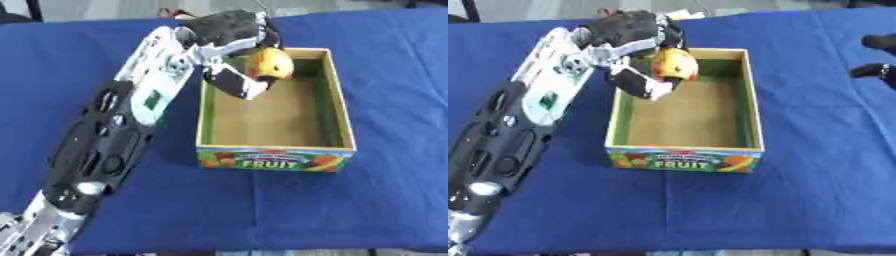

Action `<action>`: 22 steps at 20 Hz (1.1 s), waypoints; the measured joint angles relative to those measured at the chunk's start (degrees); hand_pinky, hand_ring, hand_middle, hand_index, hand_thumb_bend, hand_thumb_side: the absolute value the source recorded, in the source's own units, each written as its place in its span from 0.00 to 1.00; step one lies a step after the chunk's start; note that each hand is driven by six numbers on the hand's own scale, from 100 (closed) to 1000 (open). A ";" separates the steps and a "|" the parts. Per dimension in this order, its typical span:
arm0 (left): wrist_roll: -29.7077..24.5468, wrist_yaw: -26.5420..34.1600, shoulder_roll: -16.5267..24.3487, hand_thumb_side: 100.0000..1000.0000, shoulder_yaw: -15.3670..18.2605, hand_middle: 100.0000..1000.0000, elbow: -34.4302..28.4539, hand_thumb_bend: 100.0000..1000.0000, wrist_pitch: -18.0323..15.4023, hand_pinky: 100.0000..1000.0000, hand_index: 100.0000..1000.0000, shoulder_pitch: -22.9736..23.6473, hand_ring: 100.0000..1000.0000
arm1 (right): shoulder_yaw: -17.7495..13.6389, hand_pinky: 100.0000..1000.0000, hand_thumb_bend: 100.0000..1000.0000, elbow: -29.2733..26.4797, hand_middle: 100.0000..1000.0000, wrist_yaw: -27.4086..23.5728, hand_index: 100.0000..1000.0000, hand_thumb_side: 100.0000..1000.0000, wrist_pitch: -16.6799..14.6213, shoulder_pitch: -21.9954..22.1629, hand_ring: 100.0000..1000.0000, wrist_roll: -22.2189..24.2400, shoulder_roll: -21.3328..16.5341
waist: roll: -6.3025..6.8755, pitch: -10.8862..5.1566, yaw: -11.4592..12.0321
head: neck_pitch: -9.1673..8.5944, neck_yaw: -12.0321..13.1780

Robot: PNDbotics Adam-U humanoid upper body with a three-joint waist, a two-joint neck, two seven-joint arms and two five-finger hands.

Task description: Pick up objects on the table and place them in the box.

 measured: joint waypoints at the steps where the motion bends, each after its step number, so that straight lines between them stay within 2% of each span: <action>1: -0.24 -0.64 -0.22 0.16 -0.14 0.53 0.94 0.00 -0.24 0.24 0.65 0.17 0.47 | 0.00 0.60 0.00 0.00 0.62 0.00 0.94 1.00 0.03 0.00 0.82 0.03 0.00 | 0.00 0.02 -0.01 | -0.01 0.00; 7: -1.10 -5.45 -2.01 0.16 -0.61 0.55 7.54 0.00 -1.20 0.26 0.68 0.55 0.49 | 0.02 0.60 0.00 0.00 0.62 0.18 0.94 1.00 0.19 -0.01 0.82 0.19 0.02 | -0.07 0.41 -0.32 | -0.07 0.02; 11: -1.16 -9.29 -2.95 0.17 -0.61 0.58 11.25 0.00 -2.17 0.29 0.75 0.55 0.52 | 0.03 0.60 0.00 0.00 0.62 0.43 0.94 1.00 0.28 -0.01 0.82 0.28 0.20 | -0.08 0.68 -0.36 | -0.07 0.02; 13: -1.42 -11.21 -3.34 0.18 -0.60 0.63 12.58 0.00 -2.79 0.32 0.81 0.54 0.56 | 0.03 0.60 0.00 0.00 0.62 0.52 0.94 1.00 0.34 -0.02 0.82 0.35 0.45 | -0.08 0.71 -0.38 | -0.07 0.02; 15: -1.65 -13.02 -3.45 0.34 -0.55 0.68 13.31 0.00 -3.40 0.36 0.85 0.46 0.61 | 0.04 0.60 0.00 0.00 0.62 0.57 0.94 1.00 0.41 -0.02 0.82 0.42 0.50 | -0.08 0.71 -0.42 | -0.07 0.01; 16: -1.73 -14.03 -3.46 0.47 -0.46 0.72 13.52 0.00 -3.67 0.38 0.89 0.43 0.65 | 0.04 0.60 0.00 0.00 0.62 0.61 0.94 1.00 0.43 -0.02 0.82 0.44 0.51 | -0.08 0.71 -0.44 | -0.07 0.01; 20: -1.58 -18.37 -3.63 0.68 -0.19 0.80 13.95 0.00 -4.82 0.47 0.97 0.33 0.74 | 0.04 0.60 0.00 0.00 0.62 0.98 0.94 1.00 0.56 -0.02 0.82 0.58 0.56 | -0.08 0.72 -0.49 | -0.07 0.02; 22: -1.47 -20.00 -3.92 0.73 0.04 0.84 14.05 0.07 -5.56 0.52 0.99 0.22 0.77 | 0.04 0.60 0.00 0.00 0.62 1.03 0.94 1.00 0.65 -0.02 0.82 0.66 0.58 | -0.08 0.72 -0.53 | -0.07 0.02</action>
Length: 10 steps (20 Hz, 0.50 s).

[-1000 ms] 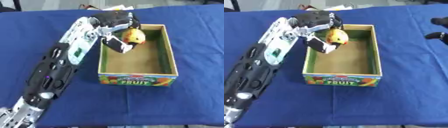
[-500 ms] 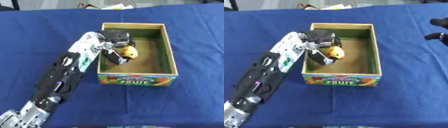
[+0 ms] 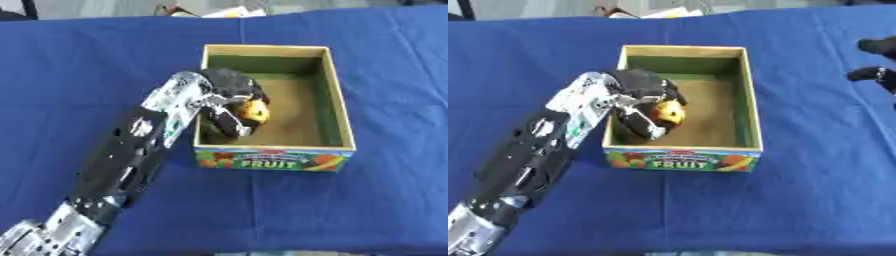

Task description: Pick up objects on the table and place them in the box.

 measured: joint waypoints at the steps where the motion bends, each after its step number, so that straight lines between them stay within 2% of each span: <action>1: 0.06 -0.71 0.00 0.73 0.06 0.84 0.01 0.09 -0.37 0.53 1.00 -0.01 0.78 | 0.00 0.60 0.00 0.00 0.62 0.01 0.94 1.00 0.02 0.00 0.82 0.02 0.01 | 0.00 0.00 -0.04 | 0.00 0.02; 6: 0.84 -3.26 -0.01 0.78 0.58 0.88 0.02 0.16 -1.41 0.57 1.00 -0.03 0.81 | 0.00 0.60 0.00 0.00 0.62 0.02 0.94 1.00 0.05 0.00 0.82 0.04 0.22 | 0.00 0.00 -0.18 | 0.00 0.23; 8: 1.25 -3.79 -0.01 0.78 0.79 0.87 0.02 0.15 -1.57 0.57 1.00 -0.04 0.80 | 0.00 0.60 0.00 0.00 0.62 0.02 0.94 1.00 0.06 0.00 0.82 0.04 0.36 | 0.00 0.00 -0.22 | 0.00 0.25; 10: 1.59 -3.78 -0.01 0.78 1.01 0.86 -0.03 0.08 -1.65 0.56 1.00 -0.04 0.79 | 0.00 0.60 0.00 0.00 0.62 0.02 0.94 1.00 0.08 0.00 0.82 0.04 0.40 | 0.00 0.00 -0.25 | 0.00 0.26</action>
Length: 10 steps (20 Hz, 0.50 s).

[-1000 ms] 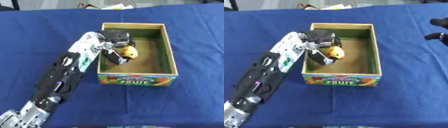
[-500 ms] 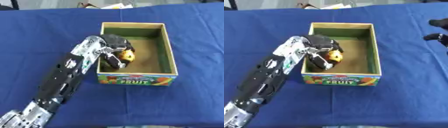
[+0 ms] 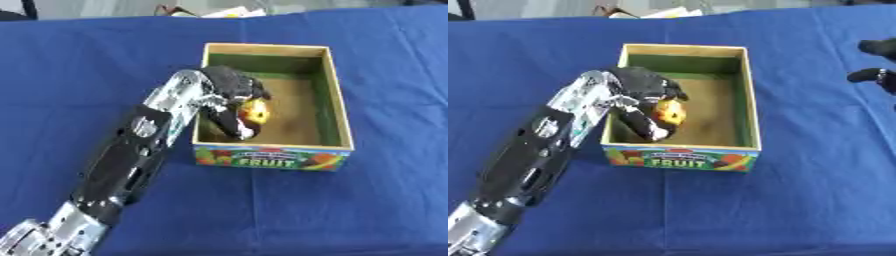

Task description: Pick up objects on the table and place them in the box.

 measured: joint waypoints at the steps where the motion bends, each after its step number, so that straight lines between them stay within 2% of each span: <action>1: 0.19 0.15 0.00 0.78 0.14 0.86 -0.13 0.06 0.03 0.56 1.00 0.00 0.79 | 0.00 0.60 0.00 0.00 0.62 0.00 0.94 1.00 0.02 0.00 0.82 -0.01 0.00 | 0.00 0.00 0.00 | 0.00 0.00; 2: 0.35 0.52 -0.01 0.77 0.27 0.85 -0.50 0.01 0.06 0.56 0.99 0.00 0.79 | 0.00 0.60 0.00 0.00 0.62 0.00 0.94 1.00 0.02 0.00 0.82 -0.02 0.00 | 0.00 0.00 0.00 | 0.00 0.00; 3: 0.49 1.17 -0.01 0.77 0.45 0.84 -1.08 0.00 0.19 0.55 0.99 0.00 0.78 | 0.00 0.60 0.00 0.00 0.62 0.00 0.94 1.00 0.03 0.00 0.82 -0.03 0.00 | 0.00 0.00 0.01 | 0.00 -0.01; 10: 0.16 10.87 0.02 0.74 1.88 0.80 -9.17 0.00 2.42 0.53 0.95 -0.01 0.74 | 0.00 0.60 0.00 0.00 0.62 0.02 0.94 1.00 0.08 0.01 0.82 -0.10 0.01 | -0.01 0.00 0.09 | 0.00 -0.12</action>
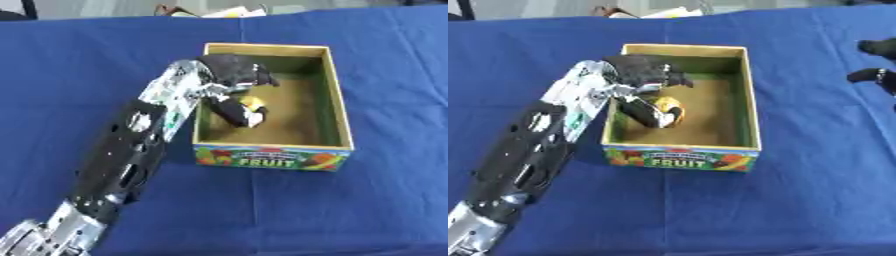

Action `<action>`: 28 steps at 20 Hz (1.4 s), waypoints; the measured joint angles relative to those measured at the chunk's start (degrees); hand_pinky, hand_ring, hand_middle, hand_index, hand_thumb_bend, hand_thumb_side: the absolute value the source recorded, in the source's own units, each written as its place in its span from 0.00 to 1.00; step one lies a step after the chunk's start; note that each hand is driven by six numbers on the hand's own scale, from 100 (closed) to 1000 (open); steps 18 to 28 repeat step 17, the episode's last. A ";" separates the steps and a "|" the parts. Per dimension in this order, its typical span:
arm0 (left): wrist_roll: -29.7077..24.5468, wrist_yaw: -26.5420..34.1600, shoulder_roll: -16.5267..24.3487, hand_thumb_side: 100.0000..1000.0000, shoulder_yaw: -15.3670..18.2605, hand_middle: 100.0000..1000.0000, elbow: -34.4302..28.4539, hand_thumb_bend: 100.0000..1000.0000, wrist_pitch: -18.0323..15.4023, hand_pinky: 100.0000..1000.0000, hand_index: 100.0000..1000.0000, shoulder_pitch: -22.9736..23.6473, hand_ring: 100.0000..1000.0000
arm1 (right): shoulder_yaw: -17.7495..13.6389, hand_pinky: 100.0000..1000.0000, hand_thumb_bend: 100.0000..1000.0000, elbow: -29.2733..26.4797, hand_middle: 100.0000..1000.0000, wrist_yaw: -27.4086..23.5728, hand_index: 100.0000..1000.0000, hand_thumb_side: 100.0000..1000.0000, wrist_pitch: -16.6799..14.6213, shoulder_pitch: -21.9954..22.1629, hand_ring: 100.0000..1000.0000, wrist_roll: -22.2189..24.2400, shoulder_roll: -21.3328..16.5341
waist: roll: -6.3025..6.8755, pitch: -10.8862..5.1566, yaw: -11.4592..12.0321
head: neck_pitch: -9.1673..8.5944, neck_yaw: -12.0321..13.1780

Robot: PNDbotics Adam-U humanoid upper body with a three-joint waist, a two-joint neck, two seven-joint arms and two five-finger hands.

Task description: Pick up objects on the table and place them in the box.

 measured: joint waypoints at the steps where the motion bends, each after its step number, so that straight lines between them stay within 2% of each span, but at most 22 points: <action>1: -0.17 1.81 0.04 0.76 0.24 0.80 -1.54 0.00 0.60 0.53 0.94 -0.01 0.74 | 0.00 0.60 0.00 0.00 0.62 0.00 0.94 1.00 -0.02 0.00 0.82 -0.02 0.00 | -0.02 0.00 0.03 | 0.00 -0.02; 5: -1.06 10.45 0.56 0.80 1.59 0.76 -8.50 0.00 3.85 0.50 0.91 -0.01 0.70 | 0.00 0.60 0.00 0.00 0.62 0.00 0.94 1.00 -0.09 0.01 0.82 -0.10 0.00 | -0.18 -0.02 0.27 | 0.01 -0.22; 6: -1.27 12.83 0.84 0.76 2.09 0.74 -10.22 0.00 4.92 0.48 0.88 0.00 0.68 | 0.00 0.60 0.00 0.00 0.62 0.00 0.94 1.00 -0.14 0.01 0.82 -0.17 0.00 | -0.20 -0.02 0.40 | 0.01 -0.27; 8: -1.05 17.89 1.54 0.76 3.58 0.72 -13.80 0.00 7.72 0.46 0.86 0.15 0.65 | -0.01 0.59 0.00 0.00 0.62 -0.01 0.93 1.00 -0.26 0.02 0.82 -0.35 0.00 | -0.26 -0.05 0.64 | 0.02 -0.52; 9: -0.51 20.36 1.96 0.77 4.44 0.68 -15.57 0.00 9.34 0.42 0.84 0.40 0.61 | -0.02 0.59 0.00 0.00 0.62 -0.02 0.93 1.00 -0.26 0.02 0.82 -0.45 0.00 | -0.30 -0.07 0.76 | 0.02 -0.68; 13: 4.68 31.48 4.04 0.69 7.86 0.61 -22.54 0.00 16.74 0.32 0.79 2.41 0.49 | -0.22 0.60 0.00 0.00 0.62 -0.11 0.93 1.00 -0.54 0.02 0.82 -0.95 -0.02 | -0.35 -0.15 1.30 | 0.02 -1.19; 15: 7.77 37.92 5.18 0.67 9.14 0.59 -25.62 0.00 19.90 0.30 0.79 3.93 0.48 | -0.41 0.59 0.00 0.00 0.62 -0.21 0.93 1.00 -0.67 0.01 0.82 -1.30 -0.04 | -0.37 -0.19 1.55 | 0.02 -1.48; 17: 11.26 44.30 6.45 0.72 10.44 0.57 -28.33 0.00 22.57 0.29 0.77 5.68 0.47 | -0.57 0.59 0.00 0.00 0.62 -0.52 0.93 1.00 -0.88 0.00 0.82 -1.70 -0.13 | -0.41 -0.19 1.78 | 0.03 -1.77; 28: 11.26 44.30 6.45 0.72 10.44 0.57 -28.33 0.00 22.57 0.29 0.77 5.68 0.47 | -0.57 0.59 0.00 0.00 0.62 -0.52 0.93 1.00 -0.88 0.00 0.82 -1.70 -0.13 | -0.41 -0.19 1.78 | 0.03 -1.77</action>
